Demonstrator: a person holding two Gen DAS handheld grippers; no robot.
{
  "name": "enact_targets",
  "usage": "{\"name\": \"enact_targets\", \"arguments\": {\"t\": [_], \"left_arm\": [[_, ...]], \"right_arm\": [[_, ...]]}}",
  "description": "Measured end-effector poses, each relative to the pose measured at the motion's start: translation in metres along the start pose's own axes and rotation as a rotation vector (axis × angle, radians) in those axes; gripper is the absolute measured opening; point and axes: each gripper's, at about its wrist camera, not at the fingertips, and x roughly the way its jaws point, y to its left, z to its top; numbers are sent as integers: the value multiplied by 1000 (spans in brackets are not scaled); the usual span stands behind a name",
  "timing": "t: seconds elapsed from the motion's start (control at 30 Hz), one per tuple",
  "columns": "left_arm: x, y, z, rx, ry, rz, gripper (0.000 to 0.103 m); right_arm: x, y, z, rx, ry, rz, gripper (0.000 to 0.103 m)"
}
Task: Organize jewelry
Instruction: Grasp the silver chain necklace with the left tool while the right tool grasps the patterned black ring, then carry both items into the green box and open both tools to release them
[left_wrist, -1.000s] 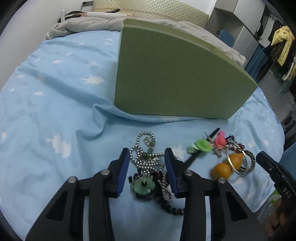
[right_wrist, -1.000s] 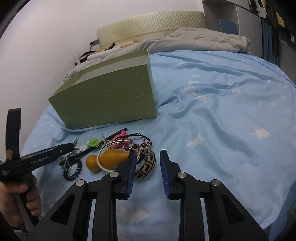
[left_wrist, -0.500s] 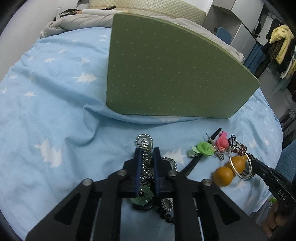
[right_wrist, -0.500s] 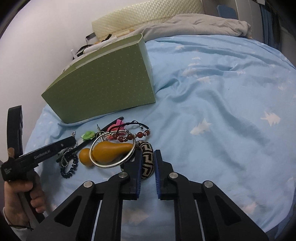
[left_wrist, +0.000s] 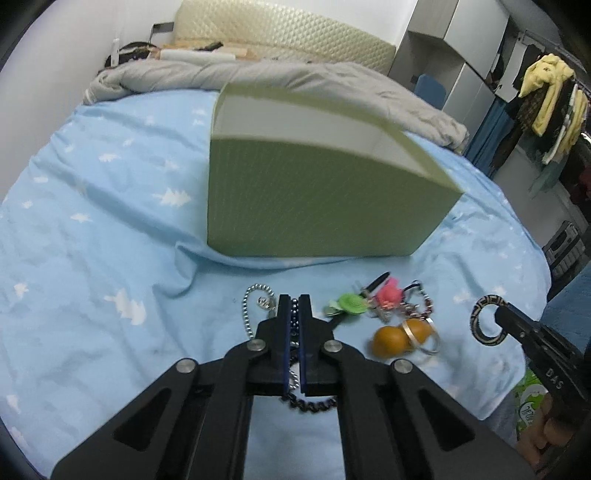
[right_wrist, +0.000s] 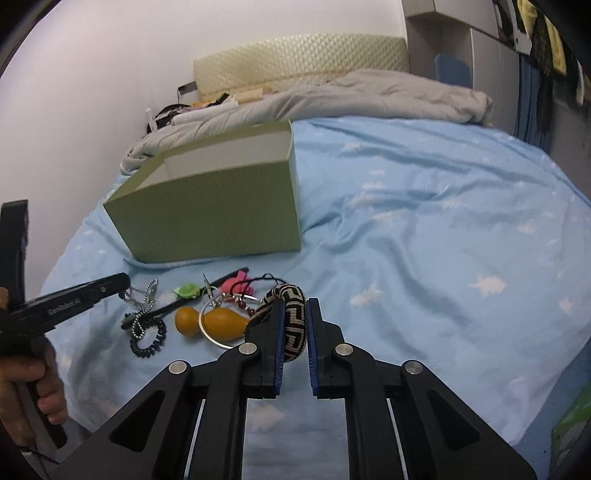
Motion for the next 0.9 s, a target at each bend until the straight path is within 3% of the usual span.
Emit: {"name": "enact_targets", "arguments": {"t": [0.37,0.9], "left_arm": [[-51,-18,17,25,-71,-36,2],[-97,-31,70,57,-174,-73,2]], "right_arm": [[-37,16,19,-8,-62,23,8],[-68,48,88,-68,-147,93,8]]}}
